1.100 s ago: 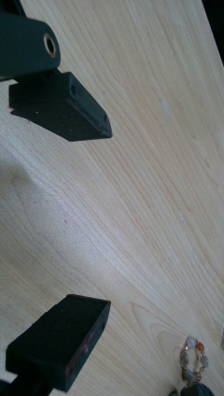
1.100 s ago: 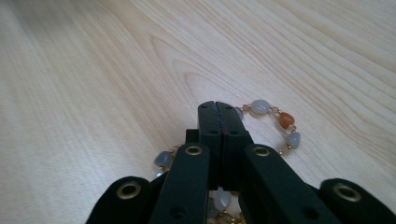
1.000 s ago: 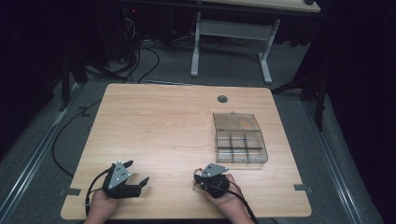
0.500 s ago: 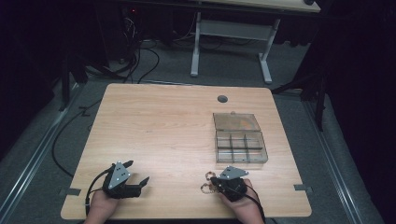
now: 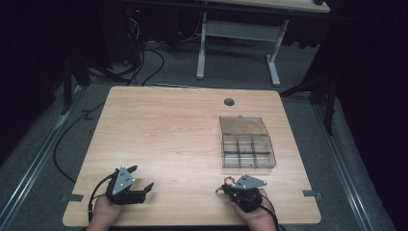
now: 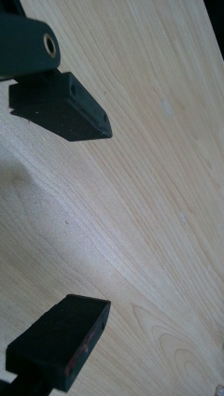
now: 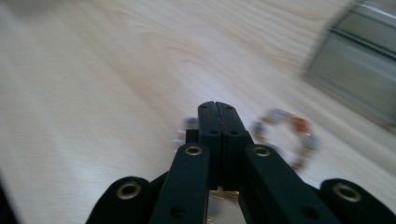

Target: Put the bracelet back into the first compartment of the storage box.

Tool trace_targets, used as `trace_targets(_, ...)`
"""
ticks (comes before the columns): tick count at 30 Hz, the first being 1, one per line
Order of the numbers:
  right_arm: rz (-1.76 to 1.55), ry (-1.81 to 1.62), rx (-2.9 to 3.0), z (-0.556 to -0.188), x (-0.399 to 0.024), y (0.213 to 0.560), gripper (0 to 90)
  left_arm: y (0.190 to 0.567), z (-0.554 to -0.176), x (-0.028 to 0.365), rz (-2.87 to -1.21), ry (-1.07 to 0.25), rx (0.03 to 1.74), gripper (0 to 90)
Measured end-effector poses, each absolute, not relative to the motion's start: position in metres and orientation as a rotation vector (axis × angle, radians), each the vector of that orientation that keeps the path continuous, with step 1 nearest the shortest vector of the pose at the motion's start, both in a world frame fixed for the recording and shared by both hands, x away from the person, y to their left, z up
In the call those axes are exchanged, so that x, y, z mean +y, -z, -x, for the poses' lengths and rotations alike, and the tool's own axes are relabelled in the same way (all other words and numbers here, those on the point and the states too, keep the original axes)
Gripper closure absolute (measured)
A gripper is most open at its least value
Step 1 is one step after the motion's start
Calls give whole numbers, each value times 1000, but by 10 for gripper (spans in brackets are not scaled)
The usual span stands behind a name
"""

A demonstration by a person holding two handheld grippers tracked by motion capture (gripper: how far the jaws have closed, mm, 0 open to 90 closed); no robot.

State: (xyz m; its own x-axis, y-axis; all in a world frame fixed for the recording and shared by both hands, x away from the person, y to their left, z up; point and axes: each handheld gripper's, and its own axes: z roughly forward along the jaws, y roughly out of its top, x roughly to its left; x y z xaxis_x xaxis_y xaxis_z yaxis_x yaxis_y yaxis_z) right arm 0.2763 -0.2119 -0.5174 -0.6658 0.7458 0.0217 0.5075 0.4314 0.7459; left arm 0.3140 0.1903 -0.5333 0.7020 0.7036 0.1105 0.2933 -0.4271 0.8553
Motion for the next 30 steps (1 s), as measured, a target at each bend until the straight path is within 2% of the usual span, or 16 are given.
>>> trace_targets(2,-1029,-1072,2439,-271,-196,520,900,533,-314,190,-2017,-582,763,154)
trace_targets(6,-1032,-1050,2477,-269,-192,527,900,533,-314,191,-2014,-580,761,154)
trace_targets(18,-1112,-1064,2374,-279,-217,521,900,533,-314,191,-2014,-581,759,154)
trace_targets(30,-1278,-972,2218,-287,-265,520,897,533,-313,191,-2014,-583,757,154)
